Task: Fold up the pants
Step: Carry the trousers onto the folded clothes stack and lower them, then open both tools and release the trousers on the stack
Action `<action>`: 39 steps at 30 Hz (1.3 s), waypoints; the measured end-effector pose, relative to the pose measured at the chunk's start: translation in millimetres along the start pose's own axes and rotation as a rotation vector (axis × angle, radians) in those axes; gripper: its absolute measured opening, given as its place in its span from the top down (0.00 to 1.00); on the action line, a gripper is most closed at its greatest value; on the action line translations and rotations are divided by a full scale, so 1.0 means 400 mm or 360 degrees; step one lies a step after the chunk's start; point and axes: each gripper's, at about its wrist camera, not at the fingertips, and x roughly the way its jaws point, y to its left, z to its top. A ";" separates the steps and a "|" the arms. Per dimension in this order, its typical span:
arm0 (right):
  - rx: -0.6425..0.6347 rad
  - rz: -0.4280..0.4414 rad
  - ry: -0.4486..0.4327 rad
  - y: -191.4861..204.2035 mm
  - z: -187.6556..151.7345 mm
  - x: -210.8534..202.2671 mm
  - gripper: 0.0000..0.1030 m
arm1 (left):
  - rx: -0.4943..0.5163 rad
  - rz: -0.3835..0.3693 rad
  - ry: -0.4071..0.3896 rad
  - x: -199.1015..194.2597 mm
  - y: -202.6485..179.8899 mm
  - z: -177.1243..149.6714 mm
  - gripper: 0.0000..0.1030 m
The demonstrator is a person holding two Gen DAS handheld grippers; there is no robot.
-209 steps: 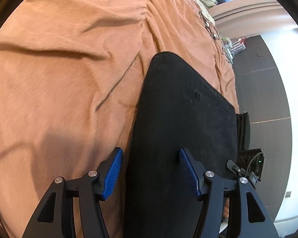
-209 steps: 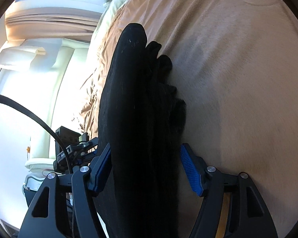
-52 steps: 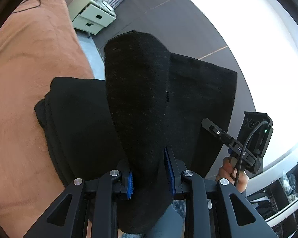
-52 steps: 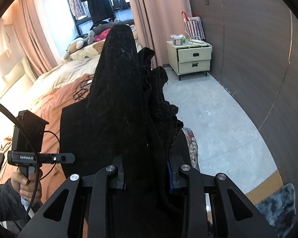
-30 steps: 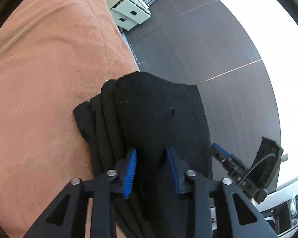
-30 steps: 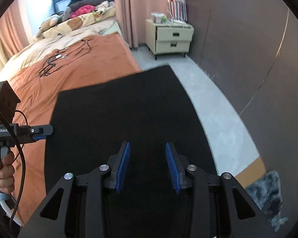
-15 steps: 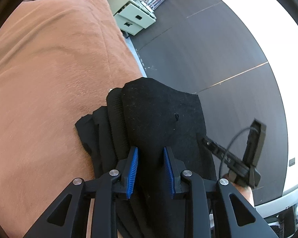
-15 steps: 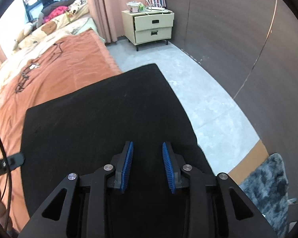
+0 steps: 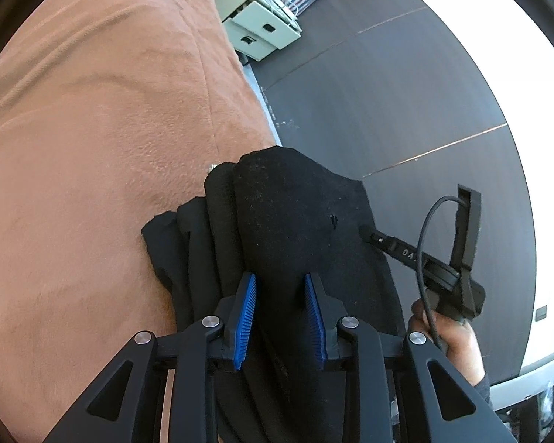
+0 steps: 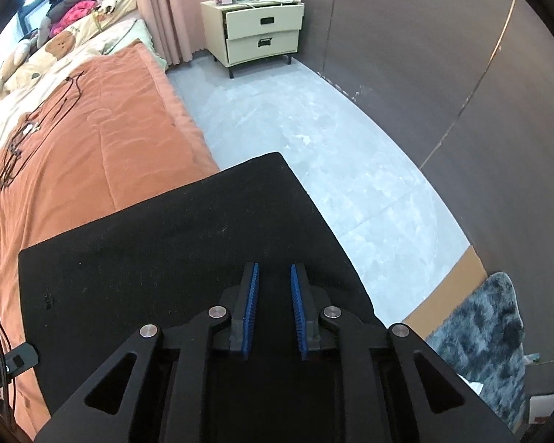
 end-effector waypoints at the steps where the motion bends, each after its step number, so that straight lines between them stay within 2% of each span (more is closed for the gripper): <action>1: -0.0015 0.0003 0.0000 0.001 0.002 -0.001 0.86 | 0.0009 0.0002 0.0005 0.003 -0.004 -0.007 0.72; 4: -0.0022 0.0028 0.0002 -0.010 -0.006 0.001 0.86 | -0.0010 -0.0009 0.0023 0.003 -0.002 -0.041 0.72; 10: -0.0070 0.0037 0.0009 -0.070 -0.092 -0.055 0.86 | -0.0030 -0.0029 0.0052 -0.002 -0.008 -0.103 0.72; 15: -0.0047 -0.0037 0.0063 -0.132 -0.165 -0.101 0.86 | -0.0023 -0.0020 0.0073 -0.026 -0.022 -0.146 0.72; 18: 0.0018 -0.0107 0.0159 -0.165 -0.195 -0.114 0.86 | -0.0009 -0.0004 0.0072 -0.054 -0.031 -0.163 0.72; 22: 0.0049 -0.0094 0.0150 -0.173 -0.215 -0.179 0.85 | 0.0048 0.0051 0.0082 -0.102 -0.053 -0.187 0.71; 24: 0.0041 -0.0067 0.0128 -0.160 -0.221 -0.219 0.85 | 0.0076 0.0066 0.0076 -0.124 -0.065 -0.194 0.63; 25: 0.0028 -0.0060 0.0110 -0.149 -0.223 -0.245 0.84 | 0.0092 0.0075 0.0063 -0.142 -0.073 -0.199 0.55; 27: 0.0029 -0.0045 0.0093 -0.134 -0.230 -0.284 0.72 | 0.0131 0.0096 0.0028 -0.181 -0.089 -0.207 0.46; 29: 0.0028 -0.0045 0.0050 -0.111 -0.231 -0.331 0.41 | 0.0161 0.0099 0.0009 -0.215 -0.105 -0.213 0.40; 31: 0.0032 -0.0051 -0.0002 -0.099 -0.278 -0.401 0.30 | 0.0186 0.0101 -0.0005 -0.253 -0.118 -0.226 0.35; 39: 0.0026 -0.0063 -0.0091 -0.010 -0.357 -0.577 0.16 | 0.0280 0.0106 -0.0156 -0.437 -0.165 -0.291 0.05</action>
